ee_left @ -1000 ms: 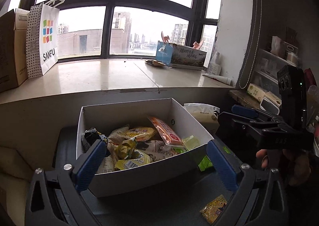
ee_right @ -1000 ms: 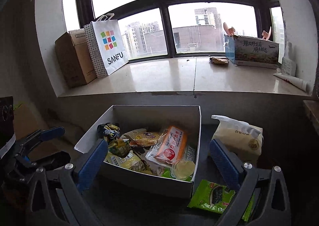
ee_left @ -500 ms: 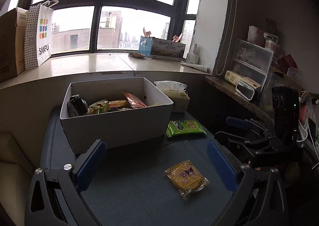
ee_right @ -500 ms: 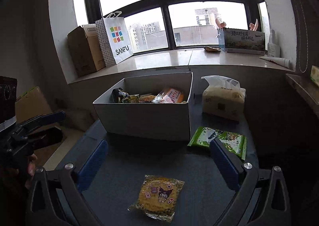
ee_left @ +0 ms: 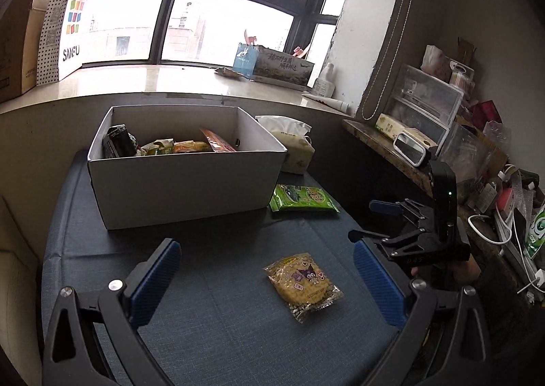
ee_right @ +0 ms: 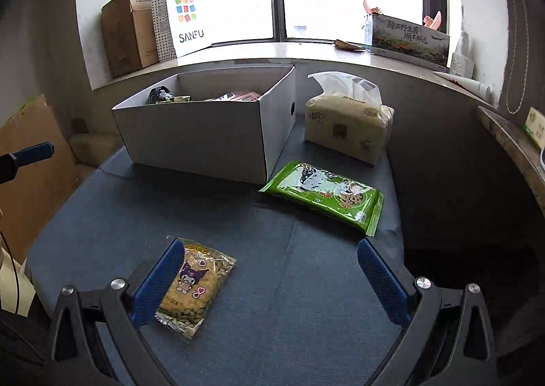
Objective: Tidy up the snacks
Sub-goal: 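Move both tools back toward the green seaweed pack and cookie bag, then grasp the green seaweed pack with the right gripper while the left grasps the yellow cookie bag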
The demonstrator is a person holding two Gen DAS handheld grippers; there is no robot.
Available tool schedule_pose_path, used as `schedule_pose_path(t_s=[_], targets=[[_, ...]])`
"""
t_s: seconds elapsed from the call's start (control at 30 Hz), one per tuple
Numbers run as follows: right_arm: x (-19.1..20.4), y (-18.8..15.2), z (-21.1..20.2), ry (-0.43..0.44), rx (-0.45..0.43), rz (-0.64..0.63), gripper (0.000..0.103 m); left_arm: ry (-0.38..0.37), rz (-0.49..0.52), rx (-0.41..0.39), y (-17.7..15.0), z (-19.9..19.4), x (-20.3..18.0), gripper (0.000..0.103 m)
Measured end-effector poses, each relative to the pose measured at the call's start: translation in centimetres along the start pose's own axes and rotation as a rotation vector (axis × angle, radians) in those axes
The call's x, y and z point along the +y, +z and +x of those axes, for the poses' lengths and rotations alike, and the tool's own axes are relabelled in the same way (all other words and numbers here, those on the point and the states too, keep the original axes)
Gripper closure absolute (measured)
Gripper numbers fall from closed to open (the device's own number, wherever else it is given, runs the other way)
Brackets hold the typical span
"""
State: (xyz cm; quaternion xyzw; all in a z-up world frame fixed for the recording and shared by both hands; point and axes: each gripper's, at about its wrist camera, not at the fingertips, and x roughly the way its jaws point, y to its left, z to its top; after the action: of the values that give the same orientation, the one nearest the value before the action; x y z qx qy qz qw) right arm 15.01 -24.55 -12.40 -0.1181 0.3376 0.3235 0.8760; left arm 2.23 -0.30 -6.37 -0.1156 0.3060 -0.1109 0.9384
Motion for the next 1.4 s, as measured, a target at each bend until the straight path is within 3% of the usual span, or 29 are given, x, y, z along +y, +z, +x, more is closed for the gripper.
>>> schedule_pose_path(t_s=[0.07, 0.3, 0.57, 0.7, 0.87, 0.93, 1.1, 1.23, 1.4], targets=[[-1.0, 1.4, 1.7, 0.018, 0.009, -0.074, 0.0, -0.005, 0.005, 0.007, -0.1, 0.2, -0.1, 0.0], [-3.1, 5.1, 9.0, 0.017, 0.175, -0.339, 0.0, -0.011, 0.011, 0.032, -0.2, 1.3, -0.3, 0.0], [-4.4, 6.1, 15.4, 0.1, 0.328, -0.479, 0.0, -0.015, 0.005, 0.077, -0.6, 2.8, 0.2, 0.0], [-5.7, 6.1, 17.0, 0.143, 0.364, -0.466, 0.0, -0.015, 0.003, 0.098, -0.7, 3.6, 0.3, 0.0], [-7.9, 5.9, 17.7, 0.241, 0.366, -0.345, 0.0, -0.012, 0.001, 0.11, -0.8, 4.3, 0.3, 0.0], [-7.9, 5.7, 17.5, 0.227, 0.369, -0.331, 0.0, -0.015, -0.001, 0.117, -0.8, 4.6, 0.2, 0.0], [-7.5, 4.5, 15.3, 0.214, 0.333, -0.291, 0.021, -0.018, 0.005, 0.126, -0.9, 4.9, 0.1, 0.0], [-7.1, 3.4, 13.6, 0.216, 0.329, -0.257, 0.023, -0.021, 0.008, 0.139, -1.0, 5.2, 0.1, 0.0], [-6.4, 2.0, 10.1, 0.087, 0.262, -0.123, 0.023, -0.041, 0.036, 0.193, -1.5, 7.1, -0.4, 0.0]])
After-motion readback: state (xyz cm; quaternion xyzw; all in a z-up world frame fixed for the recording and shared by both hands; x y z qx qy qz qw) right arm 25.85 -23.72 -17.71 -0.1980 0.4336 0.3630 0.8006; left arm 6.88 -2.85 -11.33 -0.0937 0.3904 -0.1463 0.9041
